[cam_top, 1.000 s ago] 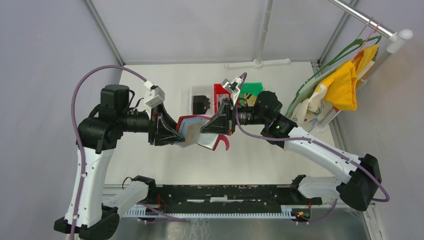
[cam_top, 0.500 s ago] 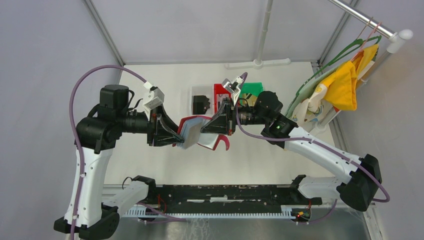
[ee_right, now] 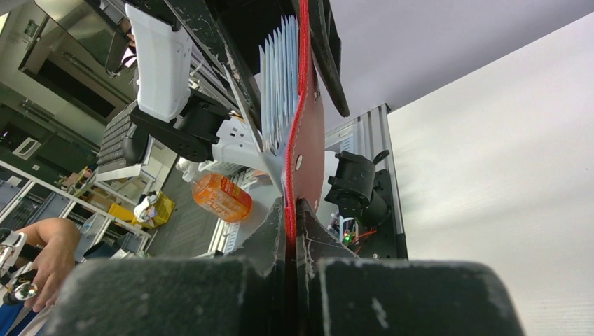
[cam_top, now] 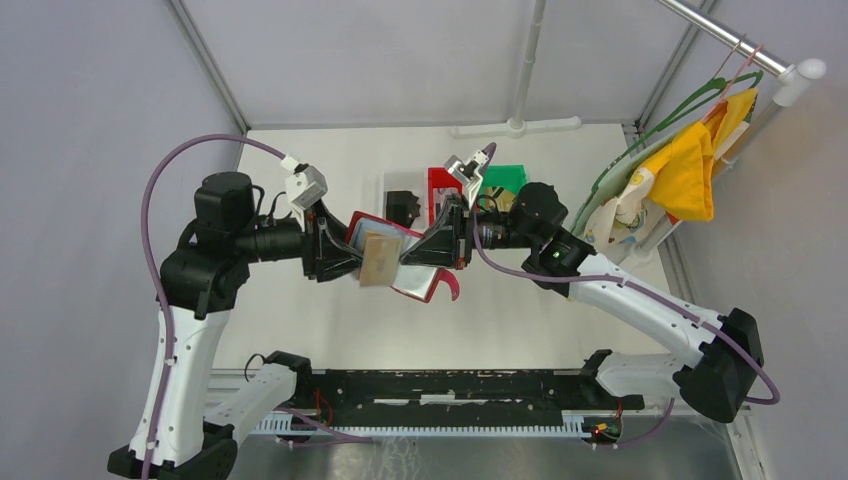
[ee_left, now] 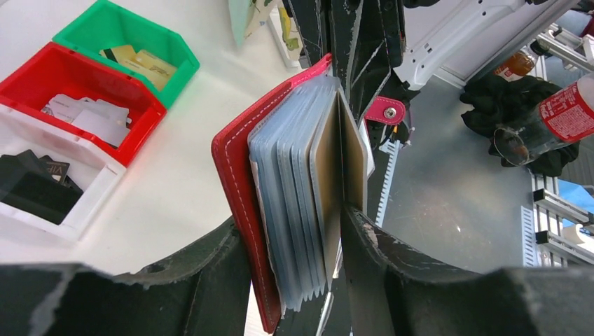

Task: Take the credit cards out of the card holder

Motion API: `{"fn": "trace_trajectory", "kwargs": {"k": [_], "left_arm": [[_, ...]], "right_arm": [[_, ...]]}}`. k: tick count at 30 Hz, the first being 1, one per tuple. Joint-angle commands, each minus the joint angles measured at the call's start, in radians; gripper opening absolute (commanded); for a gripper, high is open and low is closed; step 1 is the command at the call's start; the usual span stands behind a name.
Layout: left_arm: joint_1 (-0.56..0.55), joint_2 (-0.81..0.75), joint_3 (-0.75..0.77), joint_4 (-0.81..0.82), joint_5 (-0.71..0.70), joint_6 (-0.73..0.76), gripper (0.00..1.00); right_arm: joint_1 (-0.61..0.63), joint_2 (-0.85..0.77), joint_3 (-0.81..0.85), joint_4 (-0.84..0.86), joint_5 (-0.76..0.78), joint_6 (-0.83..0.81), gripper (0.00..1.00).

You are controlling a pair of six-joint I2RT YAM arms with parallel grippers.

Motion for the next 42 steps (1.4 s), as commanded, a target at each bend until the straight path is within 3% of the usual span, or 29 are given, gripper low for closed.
{"fn": "trace_trajectory", "kwargs": {"k": [1,16,28,36,40,42], "left_arm": [[-0.001,-0.013,0.015,0.09,0.003,-0.058,0.54],[-0.001,0.002,-0.029,0.08,0.236,-0.071,0.54],[-0.001,-0.001,-0.043,0.086,0.22,-0.066,0.51],[-0.001,-0.012,-0.036,0.126,0.167,-0.087,0.31],[-0.002,-0.026,-0.034,0.14,0.125,-0.091,0.25],[-0.001,-0.029,-0.029,0.142,0.09,-0.089,0.19]], "right_arm": [[0.004,-0.018,0.027,0.127,-0.02,0.025,0.0],[0.03,0.023,0.061,0.212,-0.026,0.072,0.0],[0.061,0.062,0.068,0.308,-0.026,0.114,0.0],[0.074,0.08,0.078,0.322,-0.015,0.124,0.01],[0.074,0.082,0.086,0.297,-0.006,0.117,0.1],[0.074,0.078,0.108,0.207,0.004,0.063,0.2]]}}
